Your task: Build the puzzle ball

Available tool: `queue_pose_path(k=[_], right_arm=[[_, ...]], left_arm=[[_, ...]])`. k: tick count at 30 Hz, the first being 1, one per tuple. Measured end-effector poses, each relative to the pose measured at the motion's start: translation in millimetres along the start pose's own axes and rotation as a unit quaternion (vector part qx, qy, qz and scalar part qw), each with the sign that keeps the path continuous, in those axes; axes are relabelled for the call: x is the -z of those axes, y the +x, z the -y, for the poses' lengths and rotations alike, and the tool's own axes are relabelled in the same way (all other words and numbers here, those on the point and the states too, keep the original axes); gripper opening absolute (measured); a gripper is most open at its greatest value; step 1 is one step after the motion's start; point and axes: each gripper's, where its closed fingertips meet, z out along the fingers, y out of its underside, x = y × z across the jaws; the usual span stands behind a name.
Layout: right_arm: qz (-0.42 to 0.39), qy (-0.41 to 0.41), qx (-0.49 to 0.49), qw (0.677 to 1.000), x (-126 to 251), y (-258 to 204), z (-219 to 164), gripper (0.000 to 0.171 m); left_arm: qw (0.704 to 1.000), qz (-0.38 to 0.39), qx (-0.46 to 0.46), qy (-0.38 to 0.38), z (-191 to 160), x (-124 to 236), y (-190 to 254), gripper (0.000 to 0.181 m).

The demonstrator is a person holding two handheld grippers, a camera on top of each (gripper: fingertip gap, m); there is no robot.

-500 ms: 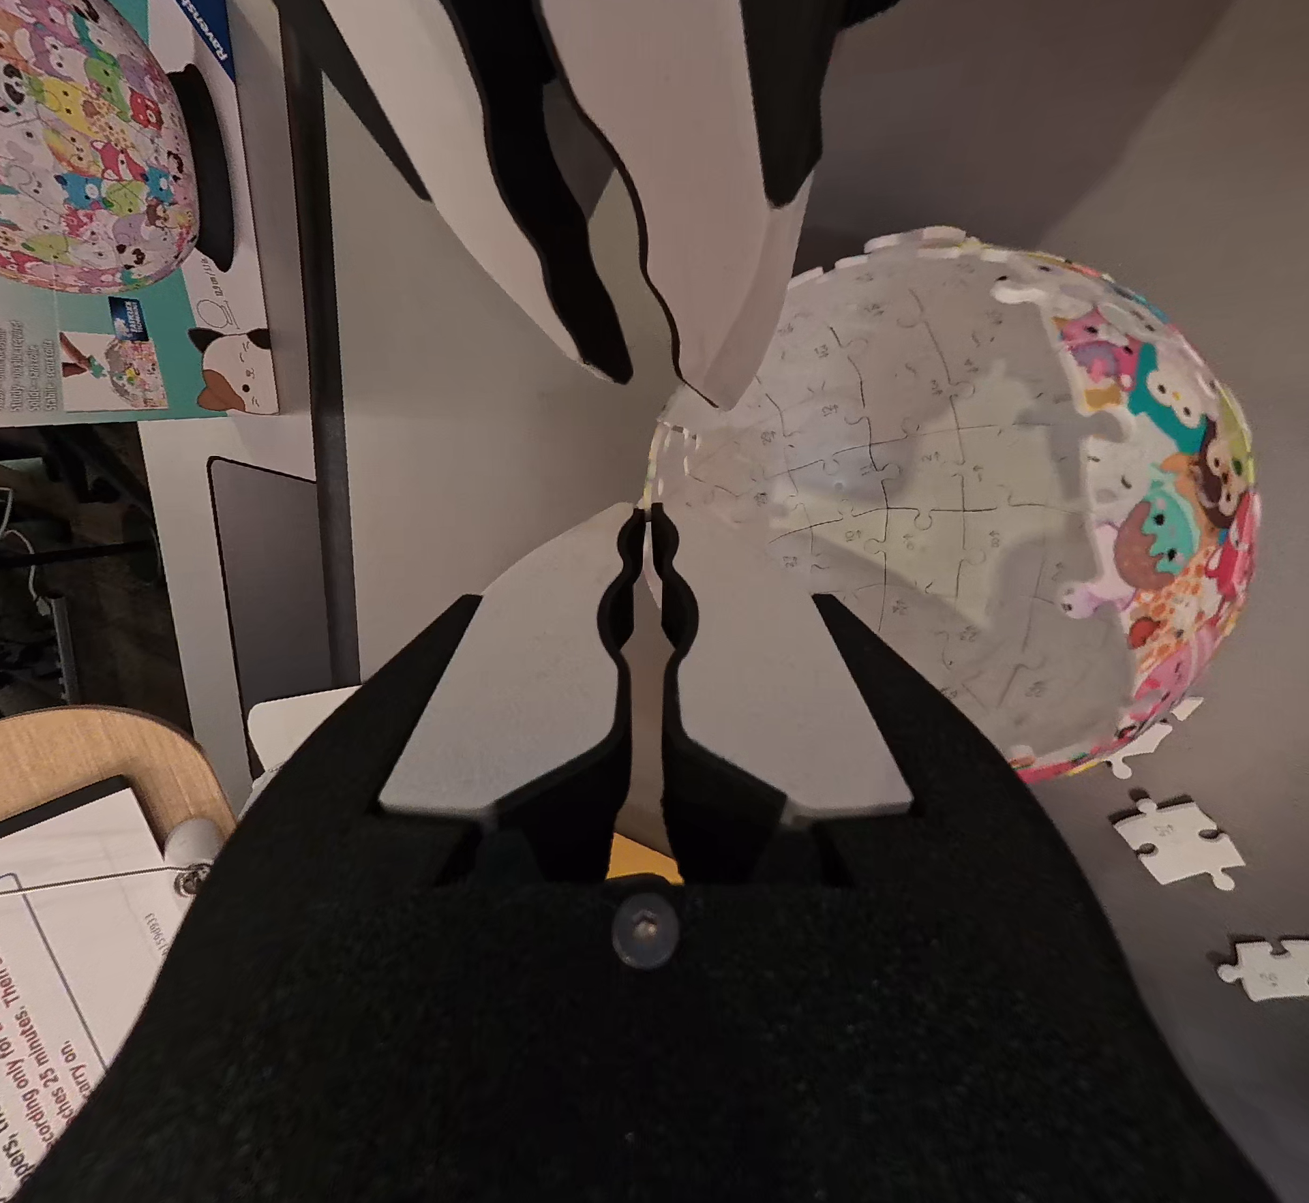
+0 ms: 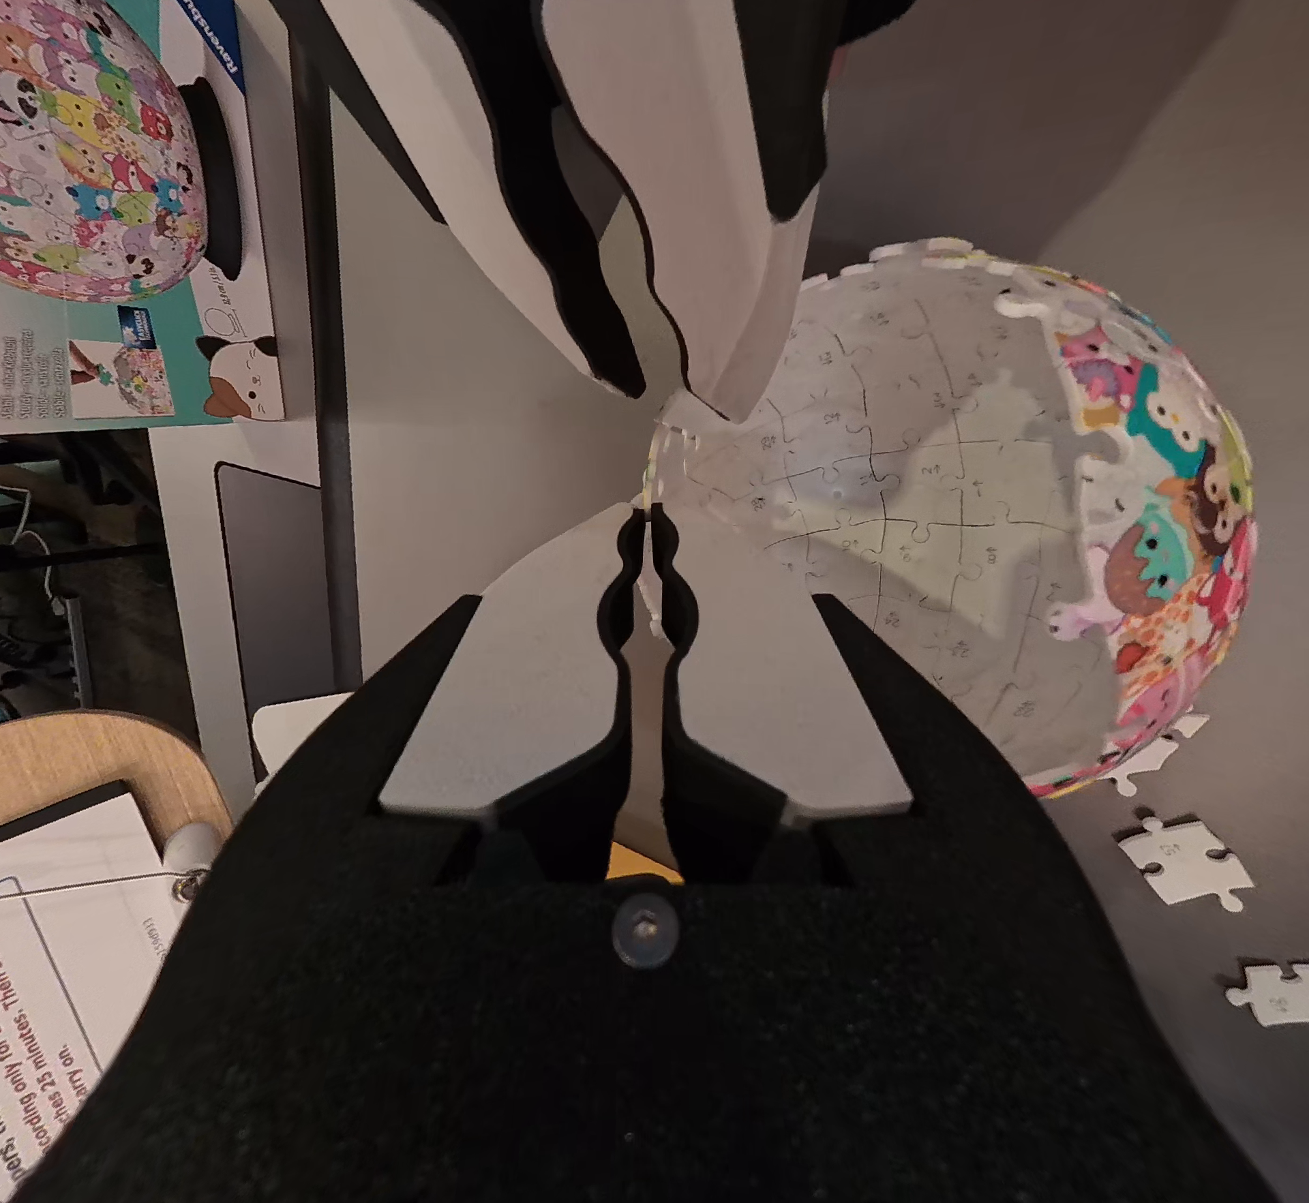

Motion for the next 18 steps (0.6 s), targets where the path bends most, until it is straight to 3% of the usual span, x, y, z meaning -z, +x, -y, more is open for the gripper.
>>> queue_pose_path(k=[7, 15, 18], right_arm=[[-0.028, -0.005, 0.011, 1.0, 2, 3, 4, 0.024], [-0.125, -0.048, 0.047, 0.99, -3, 8, 1, 0.016], [-0.136, -0.023, 0.043, 0.989, -2, 9, 5, 0.011]], left_arm=[[1.0, -0.012, -0.002, -0.006, 2, 0, -1, 0.002], [1.0, -0.014, -0.005, -0.005, 1, 0, 0, 0.001], [1.0, -0.01, -0.008, -0.006, 2, 0, 0, 0.002]])
